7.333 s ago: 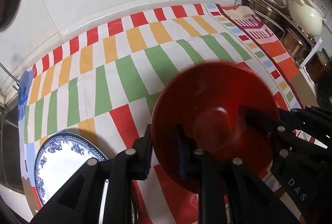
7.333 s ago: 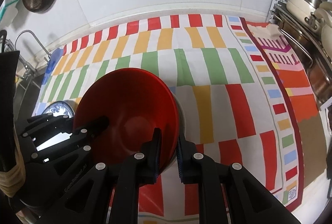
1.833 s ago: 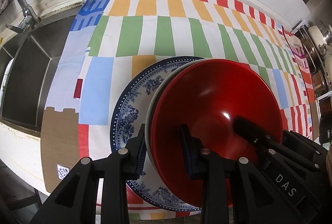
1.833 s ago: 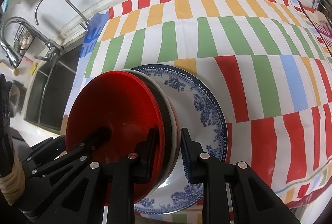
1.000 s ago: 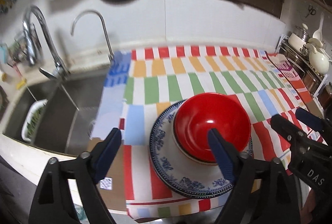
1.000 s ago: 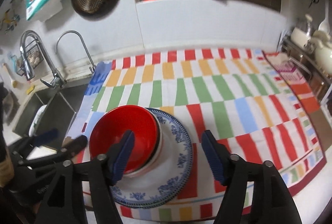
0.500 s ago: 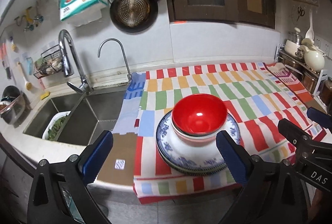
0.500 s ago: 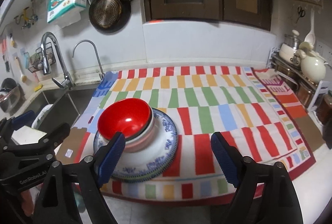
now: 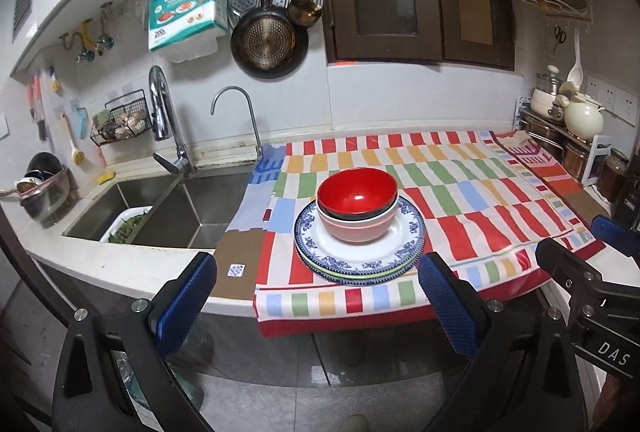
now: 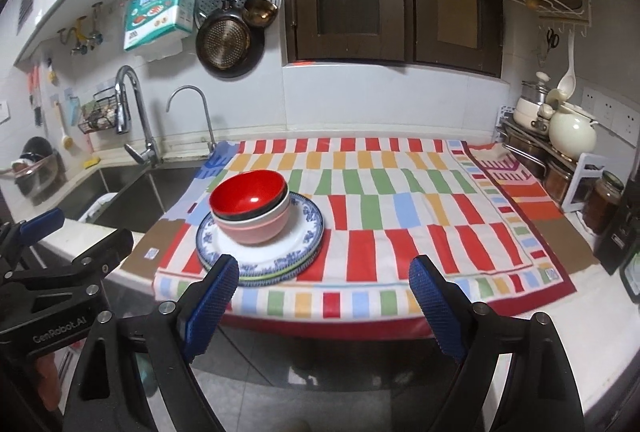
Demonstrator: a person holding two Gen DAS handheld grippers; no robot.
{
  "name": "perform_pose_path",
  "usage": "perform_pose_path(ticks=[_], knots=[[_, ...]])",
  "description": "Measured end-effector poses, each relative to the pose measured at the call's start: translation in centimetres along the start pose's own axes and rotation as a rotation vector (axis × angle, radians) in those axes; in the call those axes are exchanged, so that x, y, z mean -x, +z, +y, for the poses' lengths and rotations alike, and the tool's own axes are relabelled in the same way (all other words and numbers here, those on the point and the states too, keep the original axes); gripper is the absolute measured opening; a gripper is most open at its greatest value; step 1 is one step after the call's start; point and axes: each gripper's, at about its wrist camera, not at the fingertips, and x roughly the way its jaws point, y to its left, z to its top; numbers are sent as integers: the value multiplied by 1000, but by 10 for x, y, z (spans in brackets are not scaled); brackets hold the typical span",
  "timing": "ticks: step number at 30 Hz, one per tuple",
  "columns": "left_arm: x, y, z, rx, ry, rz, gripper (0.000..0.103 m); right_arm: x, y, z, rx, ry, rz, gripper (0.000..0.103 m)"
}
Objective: Organize plates and bowls
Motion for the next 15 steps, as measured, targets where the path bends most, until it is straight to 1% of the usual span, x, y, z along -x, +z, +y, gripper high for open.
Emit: perform_pose_path(ticks=[7, 15], knots=[[39, -9, -8, -5, 5, -32, 103, 38, -14, -8, -9, 10, -29, 88], [66, -16, -14, -12, 14, -44, 103, 67, -24, -14, -15, 9, -55, 88]])
